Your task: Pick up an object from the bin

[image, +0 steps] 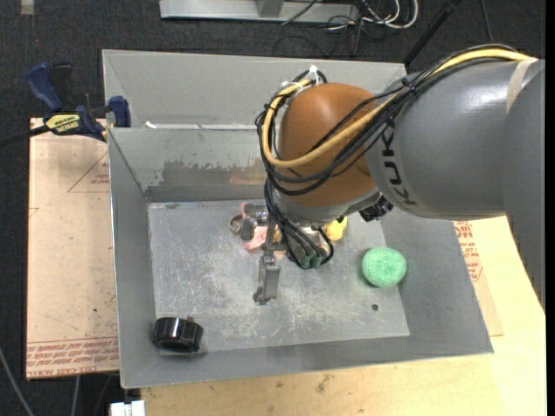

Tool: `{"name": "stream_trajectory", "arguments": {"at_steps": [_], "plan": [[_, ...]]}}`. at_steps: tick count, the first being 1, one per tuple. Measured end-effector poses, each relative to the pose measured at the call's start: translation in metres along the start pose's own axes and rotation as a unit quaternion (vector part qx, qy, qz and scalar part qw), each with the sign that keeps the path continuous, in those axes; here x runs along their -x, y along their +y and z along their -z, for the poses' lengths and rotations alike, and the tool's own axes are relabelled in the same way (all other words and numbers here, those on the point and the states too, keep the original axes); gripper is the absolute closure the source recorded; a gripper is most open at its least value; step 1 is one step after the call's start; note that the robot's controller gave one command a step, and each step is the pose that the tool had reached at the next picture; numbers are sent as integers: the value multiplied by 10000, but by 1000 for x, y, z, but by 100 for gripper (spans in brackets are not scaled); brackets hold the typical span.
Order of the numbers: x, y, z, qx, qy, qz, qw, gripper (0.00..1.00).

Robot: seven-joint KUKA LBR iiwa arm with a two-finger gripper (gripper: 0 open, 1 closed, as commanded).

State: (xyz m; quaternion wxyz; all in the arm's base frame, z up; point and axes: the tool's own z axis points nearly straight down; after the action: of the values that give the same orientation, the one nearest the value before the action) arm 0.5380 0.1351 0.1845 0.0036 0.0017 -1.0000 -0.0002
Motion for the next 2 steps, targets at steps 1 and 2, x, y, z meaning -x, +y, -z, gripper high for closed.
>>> {"name": "stream_trajectory", "arguments": {"at_steps": [1, 2], "plan": [[2, -1, 4, 5, -38, -14, 10000, 0], [20, -44, 8, 8, -48, 15, 10000, 0]]}}
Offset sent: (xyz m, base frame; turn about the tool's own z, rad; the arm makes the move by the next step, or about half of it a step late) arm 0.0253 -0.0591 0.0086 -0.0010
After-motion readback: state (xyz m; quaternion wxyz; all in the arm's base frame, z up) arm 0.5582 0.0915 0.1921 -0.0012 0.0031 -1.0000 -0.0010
